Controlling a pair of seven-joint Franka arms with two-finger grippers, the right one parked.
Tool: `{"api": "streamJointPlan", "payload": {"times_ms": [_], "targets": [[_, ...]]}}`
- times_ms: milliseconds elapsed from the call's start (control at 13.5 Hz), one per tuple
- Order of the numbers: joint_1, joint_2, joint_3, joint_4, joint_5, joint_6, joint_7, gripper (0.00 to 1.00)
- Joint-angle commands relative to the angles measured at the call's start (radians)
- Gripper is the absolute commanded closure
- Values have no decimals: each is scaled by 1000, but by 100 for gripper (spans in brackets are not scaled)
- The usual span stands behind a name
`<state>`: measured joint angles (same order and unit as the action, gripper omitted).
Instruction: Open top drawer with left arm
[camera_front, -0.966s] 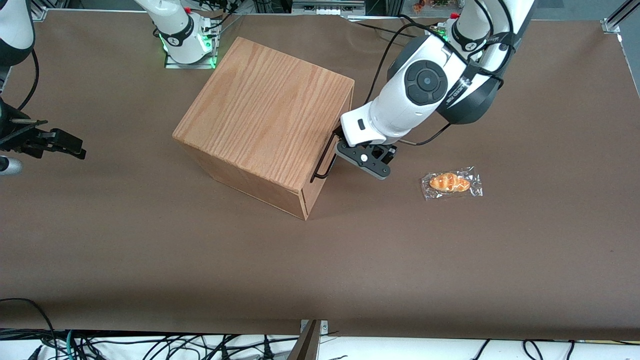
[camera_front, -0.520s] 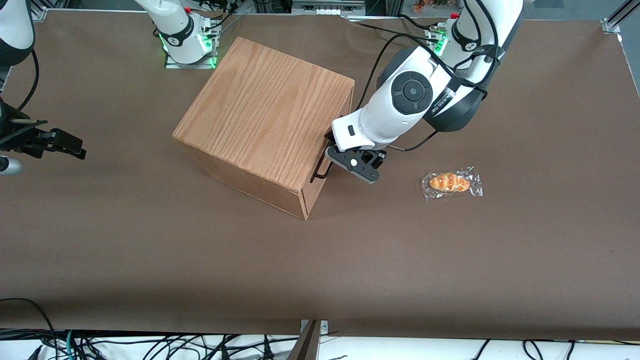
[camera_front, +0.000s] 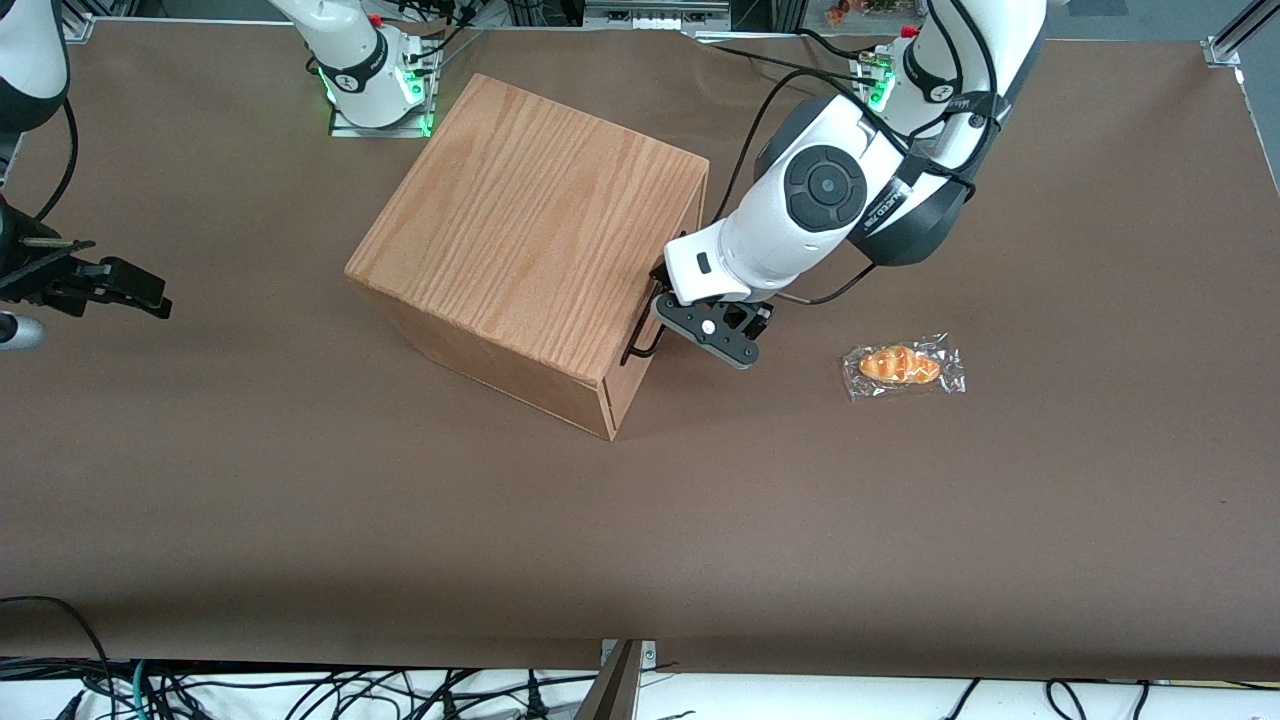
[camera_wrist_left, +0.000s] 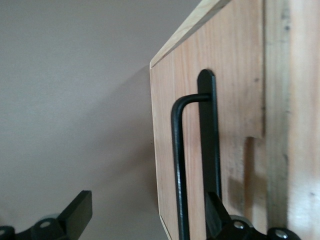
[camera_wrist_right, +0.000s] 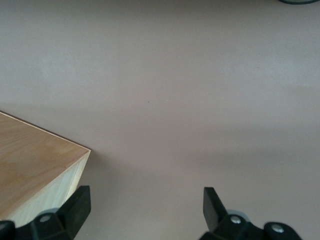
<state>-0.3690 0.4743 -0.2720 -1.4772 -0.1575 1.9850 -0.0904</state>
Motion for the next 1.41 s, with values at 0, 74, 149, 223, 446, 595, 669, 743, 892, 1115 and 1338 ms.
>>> {"api": "streamJointPlan", "payload": {"times_ms": [0, 74, 149, 223, 446, 595, 669, 743, 892, 1115, 1338], "targets": [[27, 29, 1, 23, -19, 5, 92, 0], [28, 29, 1, 22, -22, 5, 95, 0], [18, 30, 1, 23, -22, 6, 86, 0], [18, 29, -1, 25, -23, 6, 87, 0], [18, 26, -3, 29, -49, 8, 97, 0], [7, 27, -1, 28, -59, 11, 95, 0], [4, 30, -1, 26, -57, 12, 95, 0], [2, 33, -1, 25, -53, 12, 95, 0], [4, 41, -1, 25, -48, 15, 98, 0], [-7, 53, 1, 18, -42, 43, 100, 0], [-13, 63, 1, 18, -42, 57, 100, 0]]}}
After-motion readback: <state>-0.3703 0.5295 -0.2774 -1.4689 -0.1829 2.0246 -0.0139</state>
